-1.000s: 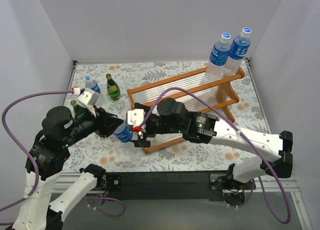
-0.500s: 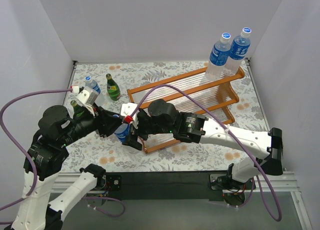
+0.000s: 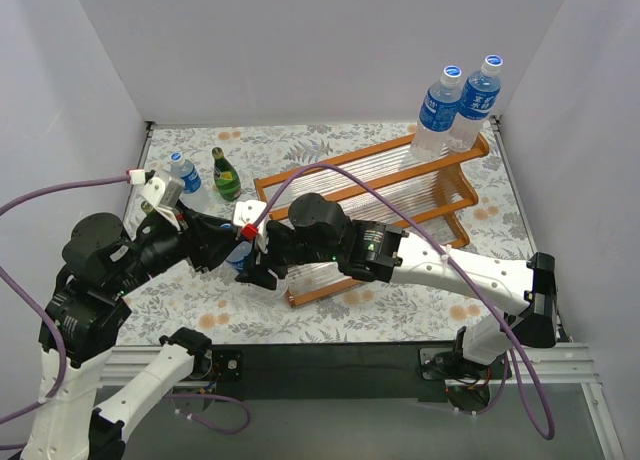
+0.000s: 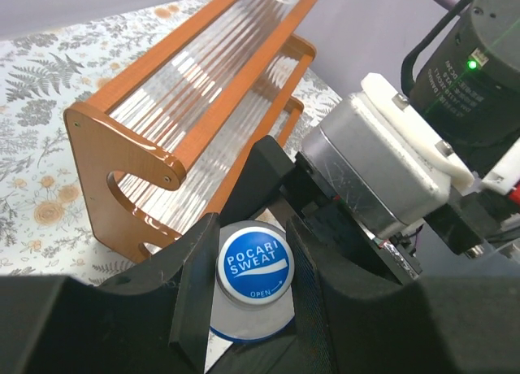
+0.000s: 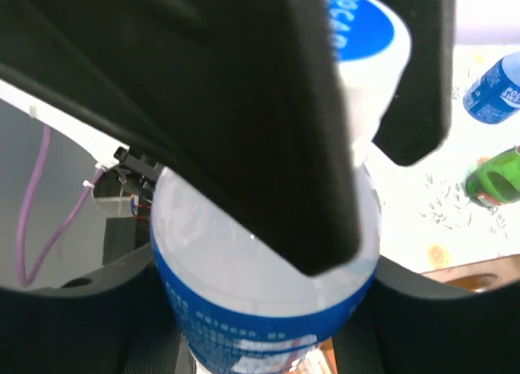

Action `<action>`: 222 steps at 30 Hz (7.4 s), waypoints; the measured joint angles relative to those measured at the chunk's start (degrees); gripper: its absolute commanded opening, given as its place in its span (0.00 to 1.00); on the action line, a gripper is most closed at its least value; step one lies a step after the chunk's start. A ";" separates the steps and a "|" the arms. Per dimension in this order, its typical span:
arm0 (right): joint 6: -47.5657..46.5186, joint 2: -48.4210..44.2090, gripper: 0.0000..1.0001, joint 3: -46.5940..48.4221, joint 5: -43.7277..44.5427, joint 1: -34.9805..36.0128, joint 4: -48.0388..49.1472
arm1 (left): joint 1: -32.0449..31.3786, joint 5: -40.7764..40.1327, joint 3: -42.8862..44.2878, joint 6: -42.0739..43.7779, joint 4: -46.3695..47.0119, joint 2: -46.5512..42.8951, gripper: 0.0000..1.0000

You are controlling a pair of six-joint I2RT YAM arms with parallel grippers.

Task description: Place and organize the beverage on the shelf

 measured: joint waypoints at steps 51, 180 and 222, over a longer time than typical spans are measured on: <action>-10.71 -19.19 0.01 1.77 -17.33 -27.63 -11.41 | -0.11 -10.78 1.25 -4.52 8.55 -4.24 0.72; -8.55 -22.58 0.88 -1.09 21.62 -37.46 23.26 | -0.11 -14.12 -3.26 -6.51 8.44 -7.67 0.74; -30.34 -45.31 0.98 -18.62 -8.13 -39.69 -28.74 | 5.09 -37.09 -5.40 -6.40 15.63 17.25 0.85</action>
